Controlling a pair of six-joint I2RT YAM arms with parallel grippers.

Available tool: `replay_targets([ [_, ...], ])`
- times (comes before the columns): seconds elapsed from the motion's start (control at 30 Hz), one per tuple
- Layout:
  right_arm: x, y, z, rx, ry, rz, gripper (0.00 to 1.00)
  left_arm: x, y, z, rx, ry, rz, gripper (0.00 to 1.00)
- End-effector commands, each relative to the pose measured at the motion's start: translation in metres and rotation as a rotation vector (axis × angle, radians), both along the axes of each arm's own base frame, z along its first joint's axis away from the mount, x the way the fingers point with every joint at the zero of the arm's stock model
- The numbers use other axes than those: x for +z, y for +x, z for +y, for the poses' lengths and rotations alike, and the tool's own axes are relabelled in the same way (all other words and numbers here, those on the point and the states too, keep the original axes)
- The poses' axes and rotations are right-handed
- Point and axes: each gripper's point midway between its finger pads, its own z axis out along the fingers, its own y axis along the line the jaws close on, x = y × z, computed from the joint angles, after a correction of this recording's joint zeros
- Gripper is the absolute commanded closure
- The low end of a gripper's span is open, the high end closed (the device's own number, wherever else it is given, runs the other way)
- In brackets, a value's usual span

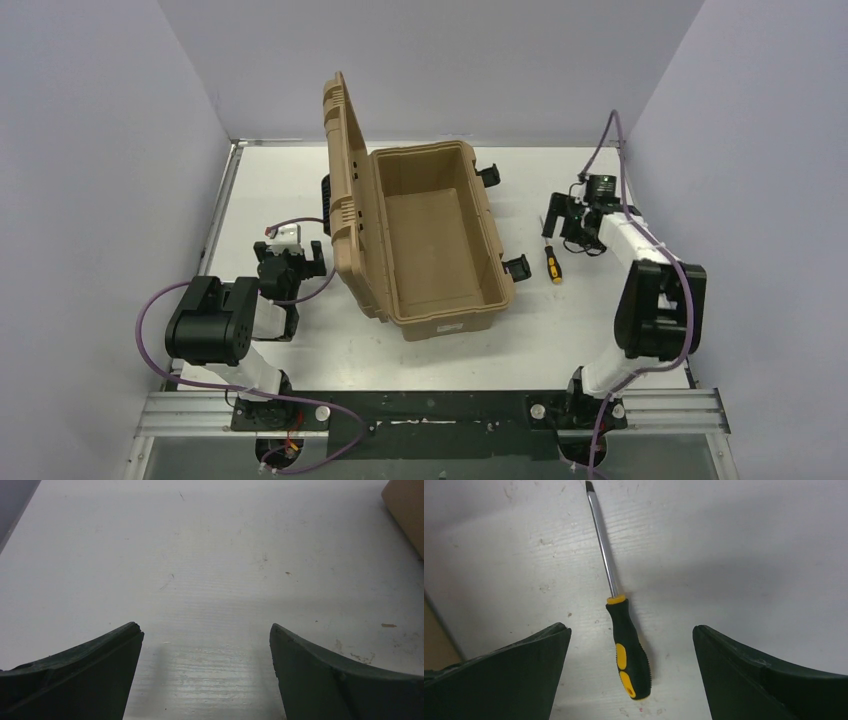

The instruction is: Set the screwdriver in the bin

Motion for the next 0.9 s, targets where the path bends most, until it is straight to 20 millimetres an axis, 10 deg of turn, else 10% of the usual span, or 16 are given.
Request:
replay_targets([
  [0.0,-0.040,-0.008,0.012,0.090,-0.006,0.195,0.03,0.020,0.010,0.000,0.007,-0.002,-0.074,0.03],
  [0.27,-0.081,-0.028,0.026,0.137,-0.066,0.342,0.20,0.021,0.010,0.000,0.006,-0.004,-0.076,0.03],
  [0.43,-0.068,-0.035,0.019,0.140,-0.108,0.360,1.00,0.021,0.010,0.000,0.007,-0.002,-0.076,0.03],
  [0.87,0.118,0.022,0.002,0.013,-0.183,0.110,1.00,0.021,0.010,0.000,0.006,-0.002,-0.076,0.03],
])
